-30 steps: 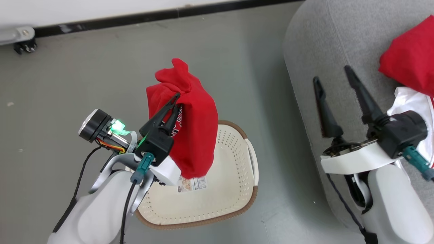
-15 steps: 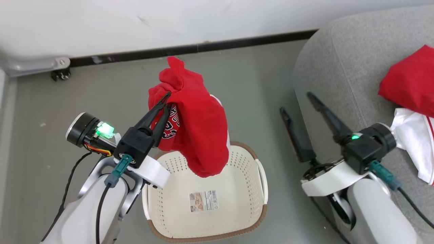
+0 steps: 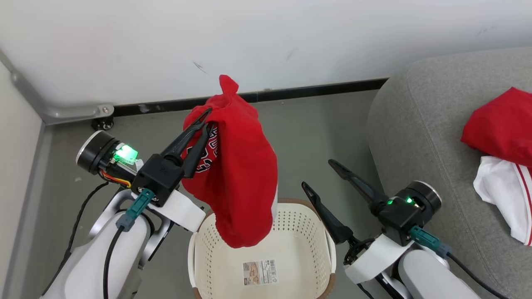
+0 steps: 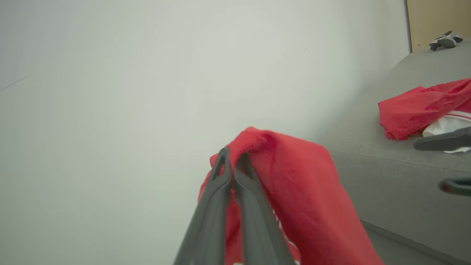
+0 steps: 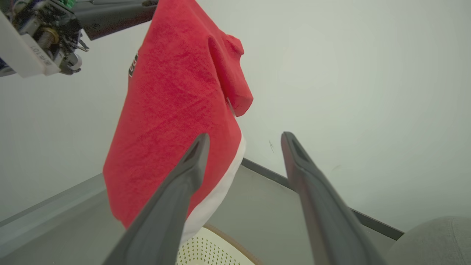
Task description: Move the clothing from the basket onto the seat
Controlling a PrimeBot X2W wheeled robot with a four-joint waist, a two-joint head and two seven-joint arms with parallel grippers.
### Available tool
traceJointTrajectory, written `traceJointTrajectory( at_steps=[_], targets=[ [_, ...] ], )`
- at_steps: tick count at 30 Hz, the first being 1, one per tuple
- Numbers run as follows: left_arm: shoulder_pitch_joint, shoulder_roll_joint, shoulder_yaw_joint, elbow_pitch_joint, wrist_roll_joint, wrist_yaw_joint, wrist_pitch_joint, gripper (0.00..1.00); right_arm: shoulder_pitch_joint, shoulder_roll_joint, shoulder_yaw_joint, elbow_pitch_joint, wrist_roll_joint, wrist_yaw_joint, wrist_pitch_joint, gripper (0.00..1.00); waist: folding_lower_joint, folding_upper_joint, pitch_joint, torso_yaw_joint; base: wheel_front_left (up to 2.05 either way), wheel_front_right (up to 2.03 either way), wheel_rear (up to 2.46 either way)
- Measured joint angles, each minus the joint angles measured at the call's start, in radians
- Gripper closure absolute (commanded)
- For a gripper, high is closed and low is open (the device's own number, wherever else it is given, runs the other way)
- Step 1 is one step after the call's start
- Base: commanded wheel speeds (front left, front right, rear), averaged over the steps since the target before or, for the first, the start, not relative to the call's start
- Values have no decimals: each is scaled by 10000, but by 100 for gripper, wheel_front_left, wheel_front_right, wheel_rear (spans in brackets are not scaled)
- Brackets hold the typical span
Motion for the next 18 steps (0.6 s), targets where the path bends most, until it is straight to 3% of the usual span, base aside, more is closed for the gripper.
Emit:
traceJointTrajectory(
  at_steps=[11, 18],
  targets=[
    [-8, -86, -100, -848, -458, -504, 10, 100, 176, -495, 619, -25, 897, 0, 322, 0, 0, 0, -807, 146, 0, 0, 0],
    [-8, -100, -219, -1103, -690, -723, 102, 100, -198, -986, 1553, -198, 1429, 0, 566, 0, 0, 0, -1126, 190, 0, 0, 0]
  ],
)
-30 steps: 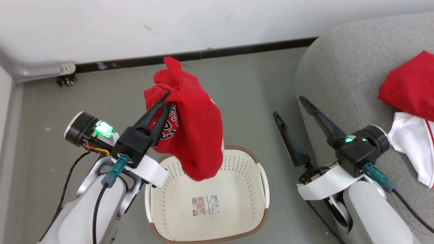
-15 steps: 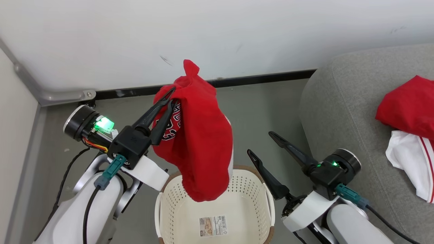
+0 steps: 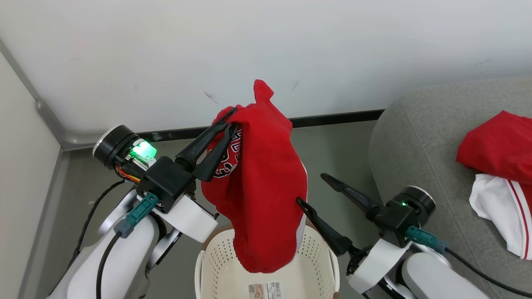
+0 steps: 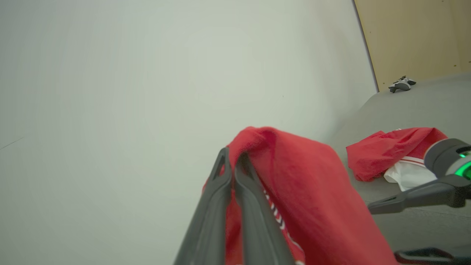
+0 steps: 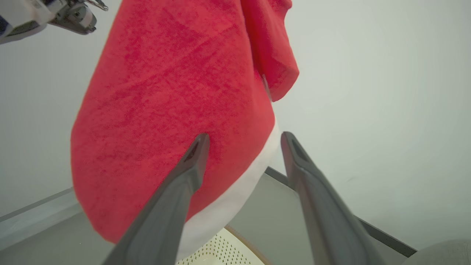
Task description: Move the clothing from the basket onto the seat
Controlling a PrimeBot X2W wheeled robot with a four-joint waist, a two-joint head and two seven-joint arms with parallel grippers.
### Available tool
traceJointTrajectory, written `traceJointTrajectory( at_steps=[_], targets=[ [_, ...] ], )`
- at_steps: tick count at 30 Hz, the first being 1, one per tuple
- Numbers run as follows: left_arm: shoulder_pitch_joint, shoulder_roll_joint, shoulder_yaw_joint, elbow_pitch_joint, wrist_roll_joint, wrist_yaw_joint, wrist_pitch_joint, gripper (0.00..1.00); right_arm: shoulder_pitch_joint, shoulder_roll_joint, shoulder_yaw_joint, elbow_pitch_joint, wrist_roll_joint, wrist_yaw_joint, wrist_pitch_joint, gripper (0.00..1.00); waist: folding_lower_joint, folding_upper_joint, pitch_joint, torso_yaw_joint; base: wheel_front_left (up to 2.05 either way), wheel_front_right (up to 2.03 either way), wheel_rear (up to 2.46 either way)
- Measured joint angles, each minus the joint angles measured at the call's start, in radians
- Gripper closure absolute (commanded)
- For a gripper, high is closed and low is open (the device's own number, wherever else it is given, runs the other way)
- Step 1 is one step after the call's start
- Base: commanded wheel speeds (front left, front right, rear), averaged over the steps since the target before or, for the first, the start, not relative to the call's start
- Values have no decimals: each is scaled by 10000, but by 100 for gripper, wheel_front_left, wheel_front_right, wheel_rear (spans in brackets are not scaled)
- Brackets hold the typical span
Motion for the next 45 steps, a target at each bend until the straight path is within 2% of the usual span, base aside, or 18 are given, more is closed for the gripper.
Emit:
traceJointTrajectory(
  at_steps=[11, 24, 25, 26, 27, 29, 30, 36, 45],
  targets=[
    [3, -10, -305, -387, -230, -186, 165, 100, -990, -410, 1220, -456, 1020, 0, 311, 0, 0, 0, -225, 147, 0, 0, 0],
    [8, -77, -581, -685, -466, -274, 370, 100, -1950, -485, 2286, -290, 2109, 0, 518, 0, 0, 0, -221, 306, 0, 0, 0],
    [9, -79, -589, -690, -497, -274, 424, 100, -2006, -476, 2360, -236, 2153, 0, 518, 18, 0, 0, -217, 305, 0, 0, 0],
    [9, -81, -596, -692, -537, -276, 430, 100, -2082, -476, 2456, -194, 2173, 0, 518, 54, 0, 0, -213, 306, 0, 0, 0],
    [10, -84, -598, -696, -537, -276, 433, 100, -2140, -476, 2523, -163, 2173, 0, 516, 64, 0, 0, -210, 305, 0, 0, 0],
    [26, -86, -598, -696, -591, -297, 479, 100, -2263, -474, 2633, -65, 2173, 0, 516, 93, 0, 0, -205, 302, 0, 0, 0],
    [54, -86, -598, -694, -621, -332, 520, 100, -2308, -474, 2660, -15, 2176, 0, 514, 100, 0, 0, -203, 299, 0, 0, 0],
    [391, -35, -541, -508, -869, -351, 633, 100, -2318, -495, 2784, 203, 2464, 0, 412, 100, 0, 0, -196, 232, 0, 0, 0],
    [910, 123, -424, 100, -1264, -355, 775, 100, -2177, -903, 2462, 420, 2999, 0, 146, 100, 0, 0, -211, 21, 0, 0, 0]
  ],
)
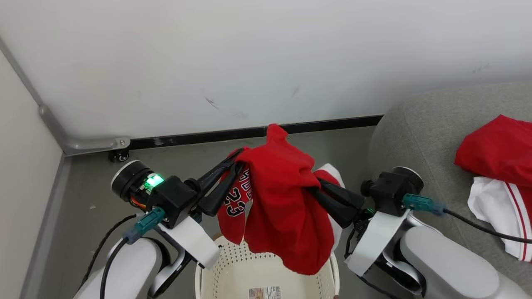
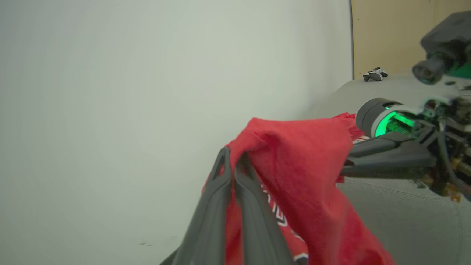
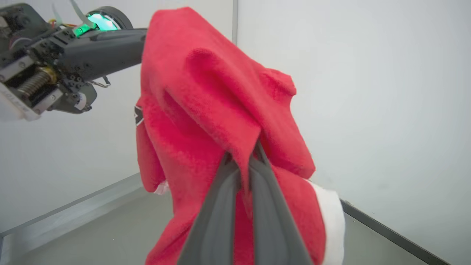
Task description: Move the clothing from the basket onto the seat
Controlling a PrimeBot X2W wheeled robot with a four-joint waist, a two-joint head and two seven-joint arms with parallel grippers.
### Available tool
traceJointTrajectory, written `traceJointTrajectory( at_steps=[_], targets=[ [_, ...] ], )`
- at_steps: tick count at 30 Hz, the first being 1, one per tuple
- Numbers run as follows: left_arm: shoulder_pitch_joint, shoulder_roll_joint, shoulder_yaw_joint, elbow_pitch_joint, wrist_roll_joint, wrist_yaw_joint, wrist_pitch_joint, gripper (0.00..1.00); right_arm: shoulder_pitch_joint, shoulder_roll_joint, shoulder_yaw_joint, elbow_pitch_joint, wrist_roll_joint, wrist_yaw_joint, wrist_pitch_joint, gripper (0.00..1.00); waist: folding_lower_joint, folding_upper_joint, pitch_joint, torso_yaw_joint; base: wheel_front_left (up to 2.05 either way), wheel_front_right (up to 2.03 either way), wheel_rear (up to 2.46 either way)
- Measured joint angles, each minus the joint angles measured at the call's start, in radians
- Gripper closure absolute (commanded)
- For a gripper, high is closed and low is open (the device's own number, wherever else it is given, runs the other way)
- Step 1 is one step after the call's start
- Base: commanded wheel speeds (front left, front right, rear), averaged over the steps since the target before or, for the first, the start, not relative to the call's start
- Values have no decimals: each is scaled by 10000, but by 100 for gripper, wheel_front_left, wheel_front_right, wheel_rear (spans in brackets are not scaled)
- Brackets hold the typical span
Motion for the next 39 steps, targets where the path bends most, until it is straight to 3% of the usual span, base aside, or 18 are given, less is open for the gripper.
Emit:
traceJointTrajectory(
  at_steps=[13, 14, 15, 16, 17, 18, 19, 39],
  targets=[
    [244, -65, -117, 54, -516, -84, -46, 100, 392, -257, -955, -10, 583, 0, -493, 100, 0, 0, -14, -373, 0, 0, 0],
    [275, -86, -130, 42, -541, -84, -48, 93, 395, -268, -1051, -25, 602, 0, -514, 100, 0, 0, -16, -398, 0, 0, 0],
    [295, -117, -140, 36, -604, -84, -56, 70, 398, -278, -1156, -35, 662, 0, -525, 100, 0, 0, -19, -421, 0, 0, 0],
    [299, -146, -159, 17, -654, -86, -61, 59, 398, -290, -1269, -42, 708, 0, -581, 100, 0, 0, -21, -443, 0, 0, 0],
    [302, -174, -186, -10, -719, -94, -79, 24, 398, -314, -1350, -50, 748, 0, -604, 100, 0, 0, -24, -463, 0, 0, 0],
    [307, -201, -226, -42, -798, -96, -92, 5, 399, -336, -1429, -48, 761, 0, -608, 100, 0, 0, -26, -483, 0, 0, 0],
    [312, -219, -284, -73, -859, -96, -92, 0, 402, -357, -1519, -42, 761, 0, -614, 100, 0, 0, -29, -502, 0, 0, 0],
    [546, -42, -725, -431, -1632, -180, -171, 0, 1127, -775, -3181, 134, 757, 0, -792, 100, 0, 0, 47, -922, 0, 0, 0]
  ],
)
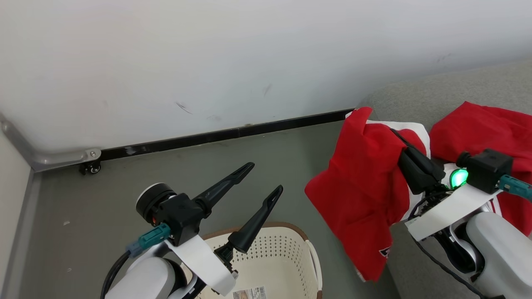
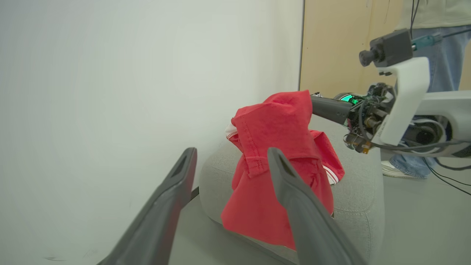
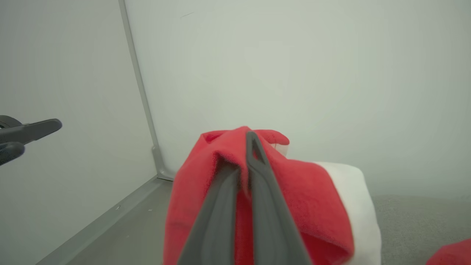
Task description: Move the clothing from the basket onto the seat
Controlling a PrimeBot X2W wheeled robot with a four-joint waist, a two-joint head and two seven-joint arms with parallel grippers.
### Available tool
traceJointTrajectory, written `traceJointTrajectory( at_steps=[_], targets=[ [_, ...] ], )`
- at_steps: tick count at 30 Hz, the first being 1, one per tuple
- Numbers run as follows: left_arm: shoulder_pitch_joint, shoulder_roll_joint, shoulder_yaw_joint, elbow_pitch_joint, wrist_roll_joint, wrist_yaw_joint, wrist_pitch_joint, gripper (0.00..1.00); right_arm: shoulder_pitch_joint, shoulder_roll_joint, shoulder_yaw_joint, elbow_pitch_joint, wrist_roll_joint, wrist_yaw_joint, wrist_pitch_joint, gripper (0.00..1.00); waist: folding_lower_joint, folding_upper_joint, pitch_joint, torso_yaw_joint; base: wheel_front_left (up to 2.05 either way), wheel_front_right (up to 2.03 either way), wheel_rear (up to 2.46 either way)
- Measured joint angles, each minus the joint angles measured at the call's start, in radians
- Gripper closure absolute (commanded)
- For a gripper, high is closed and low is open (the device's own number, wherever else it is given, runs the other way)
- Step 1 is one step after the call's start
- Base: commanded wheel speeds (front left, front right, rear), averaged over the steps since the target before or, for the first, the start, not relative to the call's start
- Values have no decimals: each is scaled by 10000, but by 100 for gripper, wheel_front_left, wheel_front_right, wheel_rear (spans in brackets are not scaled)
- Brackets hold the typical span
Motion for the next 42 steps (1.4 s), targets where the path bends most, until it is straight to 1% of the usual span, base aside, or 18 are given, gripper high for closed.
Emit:
traceJointTrajectory(
  at_steps=[13, 26, 35, 42],
  targets=[
    [0, 123, -420, -119, -104, -4, -92, 0, 744, -54, -1066, -6, -113, 0, -73, 100, 0, 0, 0, -451, 0, 0, 0],
    [1, 157, -819, -82, -211, -4, -96, 0, 1501, -94, -2247, -244, -537, 0, -82, 100, 0, 0, 11, -1057, 0, 0, 0],
    [0, 140, -909, -38, -242, -4, -157, 0, 1677, -42, -2288, -435, -543, 0, -67, 100, 0, 0, 98, -1436, 0, 0, 0],
    [-1, 196, -941, -42, -238, -4, -184, 0, 1396, -88, -2071, -539, -550, 0, 253, 100, 0, 0, 257, -1629, 0, 0, 0]
  ],
)
